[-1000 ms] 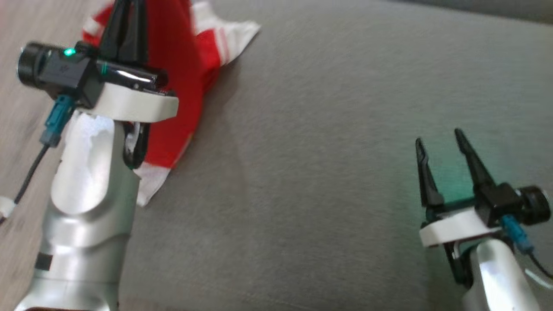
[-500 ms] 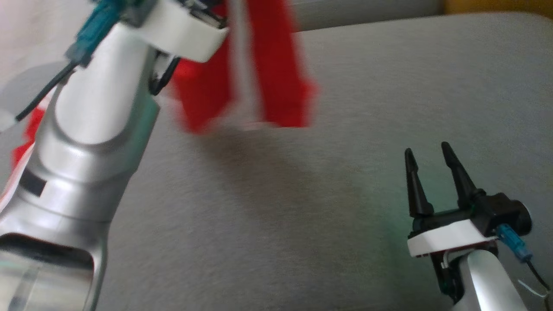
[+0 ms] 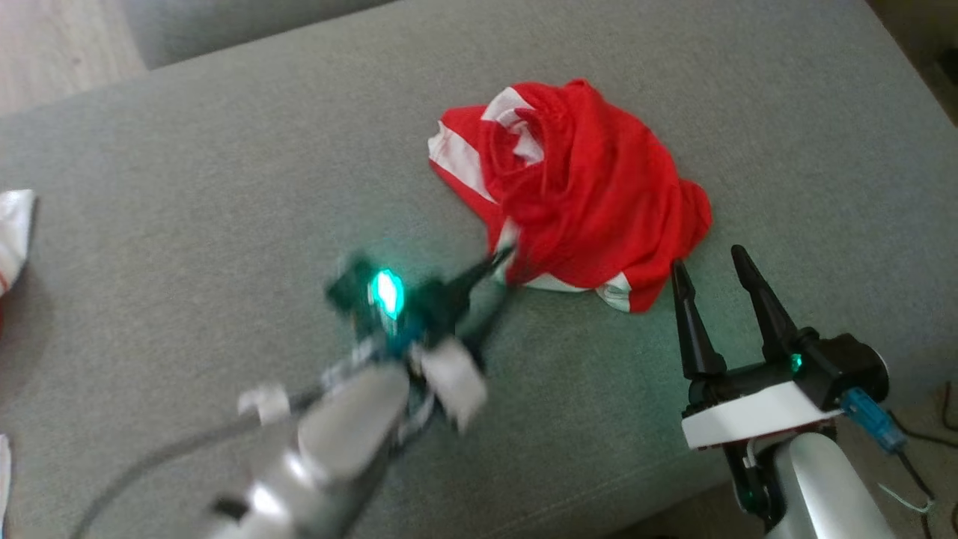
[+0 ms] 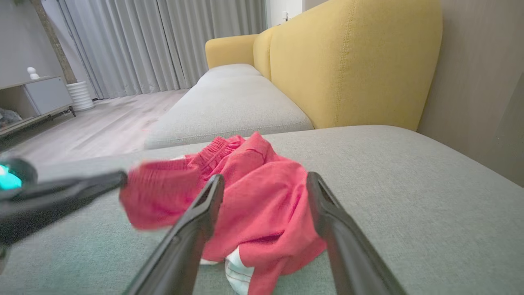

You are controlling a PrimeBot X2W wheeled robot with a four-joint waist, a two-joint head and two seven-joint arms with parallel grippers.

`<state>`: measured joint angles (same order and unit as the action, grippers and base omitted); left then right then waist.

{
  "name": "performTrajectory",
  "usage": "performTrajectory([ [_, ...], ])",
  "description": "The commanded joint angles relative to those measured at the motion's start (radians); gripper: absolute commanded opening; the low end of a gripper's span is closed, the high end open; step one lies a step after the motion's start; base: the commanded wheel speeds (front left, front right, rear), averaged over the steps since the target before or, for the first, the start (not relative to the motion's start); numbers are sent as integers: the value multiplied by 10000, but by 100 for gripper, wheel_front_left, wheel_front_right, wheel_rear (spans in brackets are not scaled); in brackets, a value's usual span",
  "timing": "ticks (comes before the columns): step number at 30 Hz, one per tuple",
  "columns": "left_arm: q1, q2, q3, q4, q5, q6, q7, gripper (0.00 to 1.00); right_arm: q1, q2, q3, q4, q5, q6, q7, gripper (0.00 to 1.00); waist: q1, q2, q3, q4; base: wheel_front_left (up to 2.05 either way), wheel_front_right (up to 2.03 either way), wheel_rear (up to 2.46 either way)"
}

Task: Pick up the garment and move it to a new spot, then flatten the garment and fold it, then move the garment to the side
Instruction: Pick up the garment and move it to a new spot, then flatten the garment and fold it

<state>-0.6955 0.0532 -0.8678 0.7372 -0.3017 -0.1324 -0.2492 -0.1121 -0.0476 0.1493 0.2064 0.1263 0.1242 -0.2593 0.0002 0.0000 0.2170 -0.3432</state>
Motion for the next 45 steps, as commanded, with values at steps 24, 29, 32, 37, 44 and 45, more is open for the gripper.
performTrajectory([
  [24,8133,18,6356,-6987,1319,2019,-125,100,2456,-26,-212,-474,-122,65,-24,100,-2,0,-3092,3749,0,0,0],
  [29,8816,-12,6975,-7201,1581,1929,-125,100,2731,-26,-236,-595,-63,65,-24,100,-2,0,-3231,3905,0,0,0],
  [32,8912,-22,7162,-7191,1614,1836,-125,100,2761,-26,-233,-627,-14,65,-24,100,-2,0,-3208,3959,0,0,0],
  [37,8858,-26,7282,-7217,1519,1846,-125,100,2735,-26,-185,-648,28,65,-24,100,-2,0,-3136,3966,0,0,0],
  [44,8816,-28,7292,-7201,1500,1842,-126,100,2687,-26,-109,-647,72,65,-24,100,-2,0,-3063,3920,0,0,0],
  [45,8808,-28,7284,-7185,1499,1835,-126,100,2678,-26,-102,-644,80,65,-24,100,-2,0,-3056,3918,0,0,0],
])
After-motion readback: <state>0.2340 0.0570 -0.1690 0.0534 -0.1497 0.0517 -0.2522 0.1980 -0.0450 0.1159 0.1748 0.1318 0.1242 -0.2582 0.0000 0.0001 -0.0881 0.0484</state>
